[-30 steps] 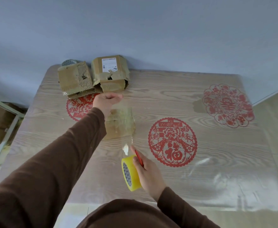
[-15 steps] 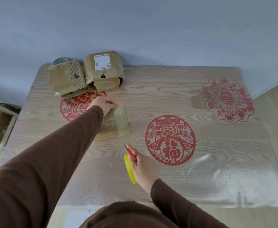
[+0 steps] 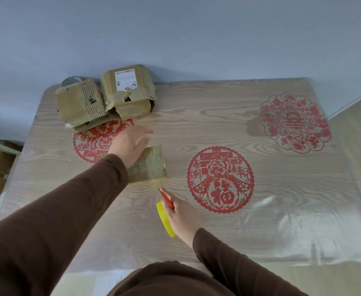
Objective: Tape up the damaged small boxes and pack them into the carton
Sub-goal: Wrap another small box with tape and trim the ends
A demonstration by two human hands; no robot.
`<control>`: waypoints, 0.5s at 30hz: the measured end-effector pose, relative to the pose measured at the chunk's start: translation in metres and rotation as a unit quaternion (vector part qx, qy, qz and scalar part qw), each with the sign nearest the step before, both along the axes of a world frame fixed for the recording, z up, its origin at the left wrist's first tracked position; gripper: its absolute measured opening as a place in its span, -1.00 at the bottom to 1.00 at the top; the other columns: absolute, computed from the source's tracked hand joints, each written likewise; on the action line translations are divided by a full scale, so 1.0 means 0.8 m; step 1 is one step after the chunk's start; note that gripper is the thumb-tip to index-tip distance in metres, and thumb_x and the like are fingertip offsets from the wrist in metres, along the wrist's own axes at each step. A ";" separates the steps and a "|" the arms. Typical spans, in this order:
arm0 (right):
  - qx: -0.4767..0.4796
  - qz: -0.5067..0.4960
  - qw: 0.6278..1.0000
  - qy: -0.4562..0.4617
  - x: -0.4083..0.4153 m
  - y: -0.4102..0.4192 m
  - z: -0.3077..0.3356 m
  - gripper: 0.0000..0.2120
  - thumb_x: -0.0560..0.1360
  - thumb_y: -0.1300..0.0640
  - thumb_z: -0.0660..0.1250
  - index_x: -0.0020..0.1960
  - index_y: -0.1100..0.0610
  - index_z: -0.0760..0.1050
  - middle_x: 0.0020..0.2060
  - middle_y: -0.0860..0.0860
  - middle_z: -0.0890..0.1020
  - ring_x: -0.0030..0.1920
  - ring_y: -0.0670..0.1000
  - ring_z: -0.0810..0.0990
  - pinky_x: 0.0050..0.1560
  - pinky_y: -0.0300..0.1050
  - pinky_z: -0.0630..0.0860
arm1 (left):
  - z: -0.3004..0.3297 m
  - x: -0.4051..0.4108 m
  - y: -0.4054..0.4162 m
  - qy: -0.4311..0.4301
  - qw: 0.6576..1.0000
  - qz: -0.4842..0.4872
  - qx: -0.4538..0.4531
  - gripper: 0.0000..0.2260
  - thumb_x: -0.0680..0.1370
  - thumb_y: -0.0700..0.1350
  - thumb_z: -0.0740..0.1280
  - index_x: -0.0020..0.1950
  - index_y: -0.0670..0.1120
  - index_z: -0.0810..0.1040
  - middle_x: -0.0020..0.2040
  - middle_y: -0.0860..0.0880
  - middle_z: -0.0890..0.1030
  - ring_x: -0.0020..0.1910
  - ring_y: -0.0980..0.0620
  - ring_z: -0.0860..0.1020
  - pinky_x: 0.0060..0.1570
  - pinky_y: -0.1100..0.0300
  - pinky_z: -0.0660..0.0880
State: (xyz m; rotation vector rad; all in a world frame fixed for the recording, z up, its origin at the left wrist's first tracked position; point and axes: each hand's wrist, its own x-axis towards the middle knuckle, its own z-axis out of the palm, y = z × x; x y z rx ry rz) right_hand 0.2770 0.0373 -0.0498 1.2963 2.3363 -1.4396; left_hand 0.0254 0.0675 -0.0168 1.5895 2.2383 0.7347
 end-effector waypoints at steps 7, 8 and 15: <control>-0.007 0.007 1.000 0.003 -0.007 0.004 0.001 -0.55 0.70 -0.06 0.08 0.58 -0.25 0.17 0.26 -0.05 0.63 0.17 0.03 0.63 0.14 0.04 0.56 | -0.009 -0.008 0.017 0.047 0.947 -0.055 -0.312 -0.38 0.59 0.39 0.03 0.46 0.01 0.41 0.32 -0.14 0.57 0.24 -0.17 0.55 0.20 -0.02 0.48; -0.009 0.006 1.000 0.006 -0.007 0.006 0.000 -0.55 0.70 -0.05 0.08 0.58 -0.24 0.17 0.26 -0.03 0.63 0.17 0.03 0.63 0.15 0.03 0.56 | -0.009 -0.010 0.023 0.032 0.941 -0.059 -0.332 -0.33 0.57 0.41 0.02 0.51 0.01 0.37 0.40 -0.15 0.52 0.32 -0.17 0.51 0.30 -0.04 0.43; -0.040 0.002 0.999 0.015 -0.007 0.017 0.004 -0.56 0.71 -0.03 0.09 0.58 -0.20 0.20 0.36 0.00 0.57 0.31 0.03 0.56 0.26 -0.09 0.47 | -0.010 -0.007 -0.032 0.193 0.955 -0.133 -0.182 -0.11 0.41 0.61 -0.08 0.61 0.14 0.09 0.56 -0.04 0.26 0.57 -0.12 0.15 0.55 -0.24 -0.01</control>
